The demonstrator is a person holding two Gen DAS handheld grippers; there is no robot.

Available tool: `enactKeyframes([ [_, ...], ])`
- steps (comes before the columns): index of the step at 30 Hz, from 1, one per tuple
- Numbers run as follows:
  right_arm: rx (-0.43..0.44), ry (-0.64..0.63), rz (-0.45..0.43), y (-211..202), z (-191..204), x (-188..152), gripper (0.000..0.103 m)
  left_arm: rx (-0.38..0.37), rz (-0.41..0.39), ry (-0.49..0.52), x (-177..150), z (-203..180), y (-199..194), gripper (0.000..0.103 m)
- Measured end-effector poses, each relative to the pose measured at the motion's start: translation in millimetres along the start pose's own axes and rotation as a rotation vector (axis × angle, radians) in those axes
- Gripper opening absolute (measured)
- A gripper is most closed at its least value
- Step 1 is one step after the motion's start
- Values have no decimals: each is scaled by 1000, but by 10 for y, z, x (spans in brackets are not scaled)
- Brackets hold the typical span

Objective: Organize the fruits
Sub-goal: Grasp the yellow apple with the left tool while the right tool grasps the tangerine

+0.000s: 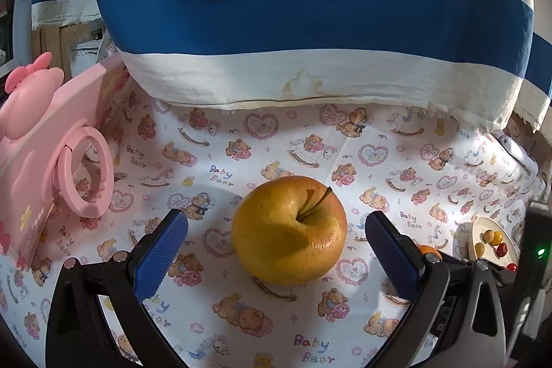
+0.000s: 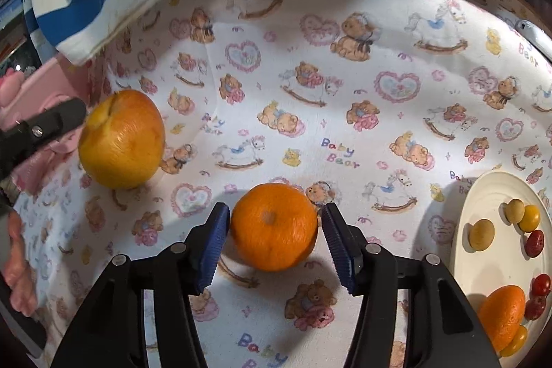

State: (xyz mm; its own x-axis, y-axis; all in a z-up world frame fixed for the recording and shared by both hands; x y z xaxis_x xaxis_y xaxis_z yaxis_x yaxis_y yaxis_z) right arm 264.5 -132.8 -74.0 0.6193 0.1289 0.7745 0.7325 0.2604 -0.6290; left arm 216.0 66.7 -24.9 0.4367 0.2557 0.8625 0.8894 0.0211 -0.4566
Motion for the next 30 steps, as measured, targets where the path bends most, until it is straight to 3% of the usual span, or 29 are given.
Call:
enactKeyframes([
  [4, -1, 3, -1, -15, 2, 6, 57, 0, 2, 1, 1, 2, 4, 102],
  [5, -6, -4, -4, -37, -3, 15, 52, -2, 4, 2, 0, 0, 5, 102],
  [12, -30, -129, 4, -171, 139, -60, 51, 7, 38, 58, -50, -30, 48, 102],
  [18, 10, -81, -96, -483, 70, 5, 51, -31, 95, 94, -168, -125, 122, 102],
  [23, -18, -108, -192, -645, 23, -71, 51, -7, 95, 110, -247, -132, 190, 102],
  [30, 43, -58, -269, -786, -31, -42, 51, 8, 147, 89, -335, -96, 339, 102],
])
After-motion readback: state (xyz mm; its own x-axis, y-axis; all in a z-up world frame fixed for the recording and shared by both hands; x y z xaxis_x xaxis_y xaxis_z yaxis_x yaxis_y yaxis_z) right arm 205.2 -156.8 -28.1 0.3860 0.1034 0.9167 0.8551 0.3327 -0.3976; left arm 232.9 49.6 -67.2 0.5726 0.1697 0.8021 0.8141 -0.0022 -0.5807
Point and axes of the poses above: each gripper's, at about its wrist camera, not at the fingertips, and y roughly the way its jaws point, z to its left, x to its top, the point moved 5 cm from there along y, roughly the way its jaws point, and after that the axes turned 10 degrees about -z, right-handed, at the moved point
